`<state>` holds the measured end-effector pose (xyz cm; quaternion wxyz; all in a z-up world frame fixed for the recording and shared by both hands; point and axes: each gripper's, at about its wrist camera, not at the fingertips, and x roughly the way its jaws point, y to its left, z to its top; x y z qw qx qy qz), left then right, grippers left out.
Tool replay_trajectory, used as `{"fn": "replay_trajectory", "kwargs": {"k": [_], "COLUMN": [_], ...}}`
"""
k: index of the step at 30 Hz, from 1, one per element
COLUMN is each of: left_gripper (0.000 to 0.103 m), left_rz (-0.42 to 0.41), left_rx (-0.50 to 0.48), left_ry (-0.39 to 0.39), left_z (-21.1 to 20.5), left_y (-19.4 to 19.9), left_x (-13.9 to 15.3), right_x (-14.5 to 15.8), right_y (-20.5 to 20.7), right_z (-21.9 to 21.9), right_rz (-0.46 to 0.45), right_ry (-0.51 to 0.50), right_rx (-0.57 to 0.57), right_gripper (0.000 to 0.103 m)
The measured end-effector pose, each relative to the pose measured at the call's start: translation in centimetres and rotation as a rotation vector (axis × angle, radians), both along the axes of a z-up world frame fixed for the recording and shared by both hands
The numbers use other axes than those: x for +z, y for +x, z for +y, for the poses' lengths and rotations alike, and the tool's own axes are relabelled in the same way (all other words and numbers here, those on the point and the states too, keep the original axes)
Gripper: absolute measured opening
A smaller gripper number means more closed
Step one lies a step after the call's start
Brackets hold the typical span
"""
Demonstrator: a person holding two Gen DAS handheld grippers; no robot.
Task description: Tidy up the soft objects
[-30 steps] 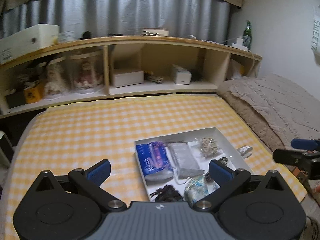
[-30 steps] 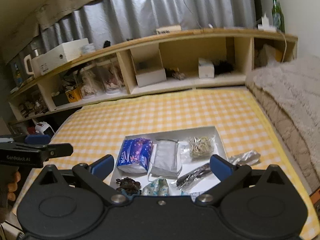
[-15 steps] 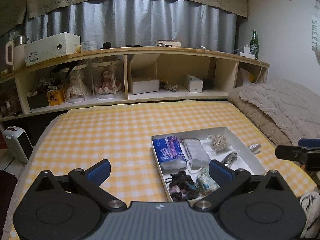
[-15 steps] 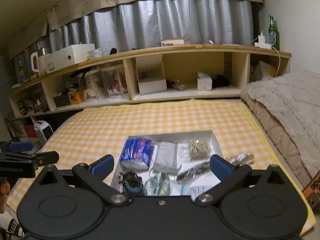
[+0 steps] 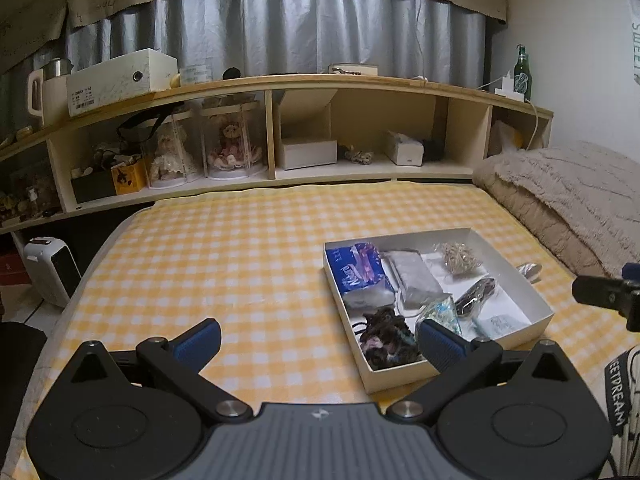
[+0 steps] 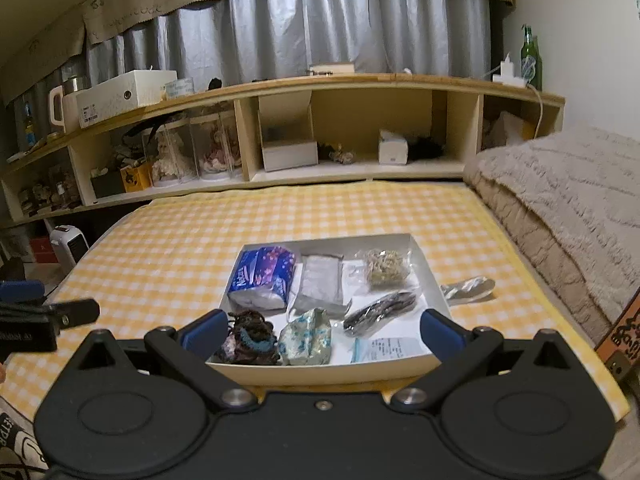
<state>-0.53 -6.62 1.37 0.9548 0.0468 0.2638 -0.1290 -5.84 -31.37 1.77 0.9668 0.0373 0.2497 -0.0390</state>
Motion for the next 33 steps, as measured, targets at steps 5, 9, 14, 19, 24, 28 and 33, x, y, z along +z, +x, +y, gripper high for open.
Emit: {"fn": "replay_trajectory", "kwargs": {"k": [5, 9, 14, 19, 24, 28, 33], "left_gripper": [0.103, 0.103, 0.103, 0.103, 0.103, 0.103, 0.103], "left_rz": [-0.009, -0.022, -0.019, -0.025, -0.027, -0.028, -0.029], "left_rx": [-0.002, -0.004, 0.008, 0.008, 0.005, 0.006, 0.006], "left_ry": [0.005, 0.006, -0.012, -0.013, -0.018, -0.021, -0.019], "left_z": [0.1, 0.3, 0.7, 0.8, 1.0, 1.2, 1.2], "left_y": [-0.2, -0.6, -0.4, -0.6, -0.6, -0.7, -0.7], "left_x": [-0.7, -0.9, -0.9, -0.9, -0.8, -0.8, -0.8], "right_x": [-0.5, -0.6, -0.8, -0.7, -0.8, -0.8, -0.9], "right_y": [-0.3, -0.4, -0.4, -0.5, -0.5, -0.5, -0.6], "right_z": [0.4, 0.8, 1.4, 1.5, 1.5, 1.5, 1.5], "right_rz": [-0.010, -0.014, -0.009, -0.011, -0.010, -0.009, -0.007], "right_ry": [-0.024, -0.044, -0.070, -0.070, -0.069, -0.068, -0.066], "right_rx": [-0.013, -0.021, -0.021, -0.023, -0.023, -0.024, -0.025], "right_gripper": [0.103, 0.103, 0.103, 0.103, 0.103, 0.103, 0.103]}}
